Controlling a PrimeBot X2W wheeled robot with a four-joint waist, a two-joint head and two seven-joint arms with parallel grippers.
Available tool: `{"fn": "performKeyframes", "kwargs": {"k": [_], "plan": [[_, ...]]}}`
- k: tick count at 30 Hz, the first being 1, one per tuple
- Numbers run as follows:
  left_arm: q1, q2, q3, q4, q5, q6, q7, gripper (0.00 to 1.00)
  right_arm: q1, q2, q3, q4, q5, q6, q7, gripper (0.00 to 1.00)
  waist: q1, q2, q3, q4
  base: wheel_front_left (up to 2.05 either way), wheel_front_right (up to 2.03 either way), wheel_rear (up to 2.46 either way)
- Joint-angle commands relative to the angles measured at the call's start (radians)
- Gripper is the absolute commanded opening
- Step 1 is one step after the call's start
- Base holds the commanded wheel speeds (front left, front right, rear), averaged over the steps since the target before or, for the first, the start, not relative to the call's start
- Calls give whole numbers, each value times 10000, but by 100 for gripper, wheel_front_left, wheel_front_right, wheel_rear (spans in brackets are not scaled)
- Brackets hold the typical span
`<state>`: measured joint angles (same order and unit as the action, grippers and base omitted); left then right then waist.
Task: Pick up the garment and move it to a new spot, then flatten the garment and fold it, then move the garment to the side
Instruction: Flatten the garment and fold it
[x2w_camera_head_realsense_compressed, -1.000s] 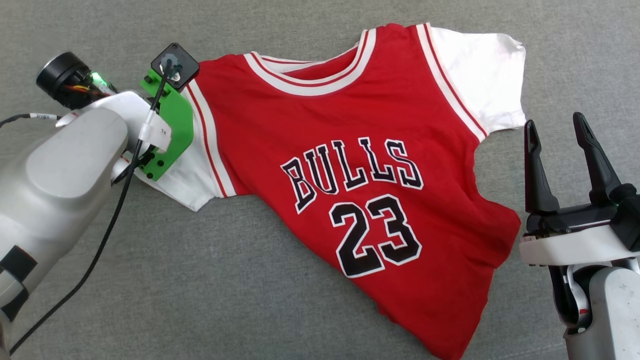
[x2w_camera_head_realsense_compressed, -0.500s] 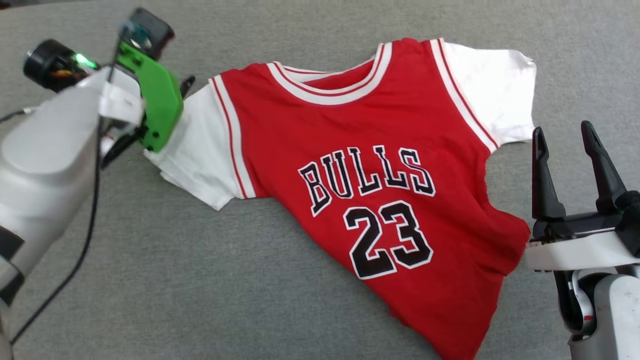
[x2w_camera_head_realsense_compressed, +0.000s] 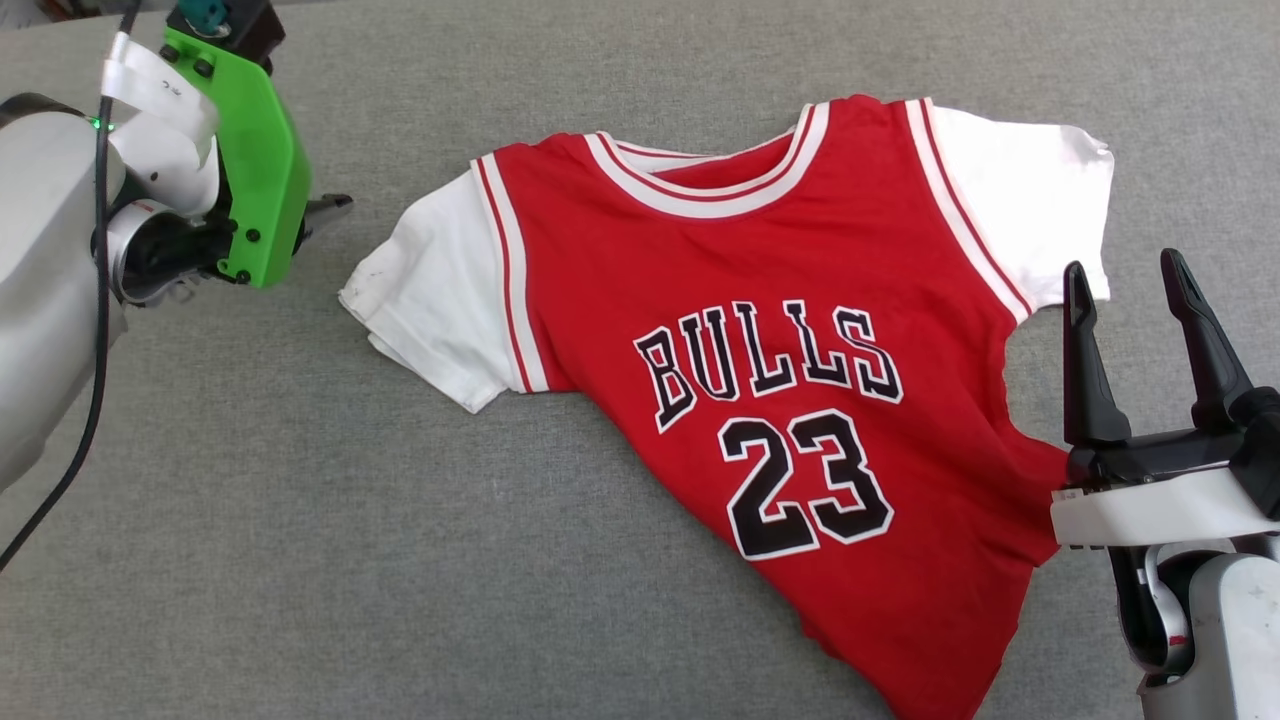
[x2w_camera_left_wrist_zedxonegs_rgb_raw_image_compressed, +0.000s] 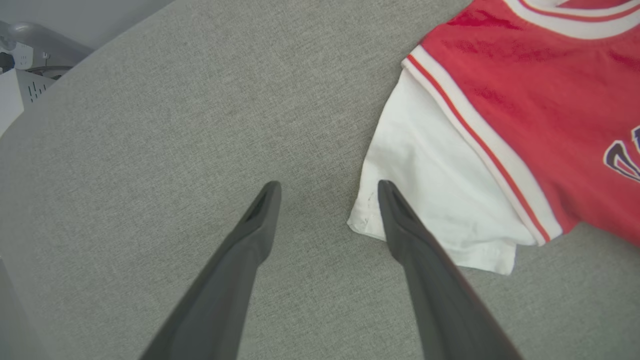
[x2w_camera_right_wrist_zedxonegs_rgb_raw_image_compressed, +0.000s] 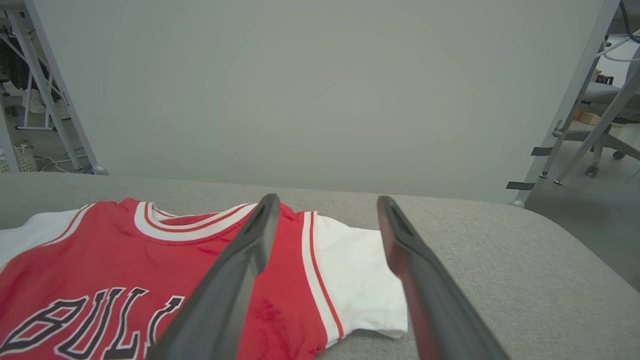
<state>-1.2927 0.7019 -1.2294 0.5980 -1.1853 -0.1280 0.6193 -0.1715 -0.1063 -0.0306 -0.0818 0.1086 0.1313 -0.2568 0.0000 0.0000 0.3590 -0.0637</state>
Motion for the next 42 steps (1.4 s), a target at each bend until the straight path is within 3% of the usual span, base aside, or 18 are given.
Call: {"fn": "performKeyframes", "kwargs": {"k": [1, 16, 17, 18, 21, 26, 27, 32, 38, 42], "plan": [[-4, 36, -65, -72, -135, -27, 119, 100, -119, -58, -1, -33, 26, -6, -49, 100, 0, 0, 103, -78, 0, 0, 0], [1464, -243, -474, -264, 758, -27, 1086, 100, -497, -3, 42, 27, 58, -6, -49, 100, 0, 0, 738, -417, 0, 0, 0], [1543, -243, -482, -279, 920, -27, 1084, 73, -522, -11, 50, 37, 63, -6, -49, 100, 0, 0, 755, -431, 0, 0, 0], [1613, -239, -487, -299, 1042, -27, 1081, 0, -539, -19, 42, 43, 66, -6, -49, 100, 0, 0, 759, -435, 0, 0, 0], [1789, -186, -496, -303, 1272, -27, 907, 0, -563, -61, -45, 63, 69, -6, -49, 100, 0, 0, 692, -412, 0, 0, 0], [1691, 150, -485, -478, 1555, -27, -714, 0, -681, -409, -407, -7, -26, -6, -49, 100, 0, 0, 168, -223, 0, 0, 0], [1518, 331, -373, -540, 1702, -27, -1648, 0, -926, -856, -591, -71, -66, -6, -49, 100, 0, 0, -84, -101, 0, 0, 0], [1490, 652, 113, -700, 1650, 44, -2984, 0, -1624, -1743, -674, -104, -48, -6, -12, 100, 0, 0, -314, 19, 0, 0, 0], [1648, 1091, 371, -1358, 1871, 471, -3948, 0, -2817, -3277, -266, 478, 624, -6, 1402, 100, 0, 0, -295, 368, 0, 0, 0], [1705, 1269, 451, -1892, 2039, 845, -4272, 0, -3539, -4475, 560, 1261, 1684, -6, 3257, 100, 0, 0, -142, 668, 0, 0, 0]]}}
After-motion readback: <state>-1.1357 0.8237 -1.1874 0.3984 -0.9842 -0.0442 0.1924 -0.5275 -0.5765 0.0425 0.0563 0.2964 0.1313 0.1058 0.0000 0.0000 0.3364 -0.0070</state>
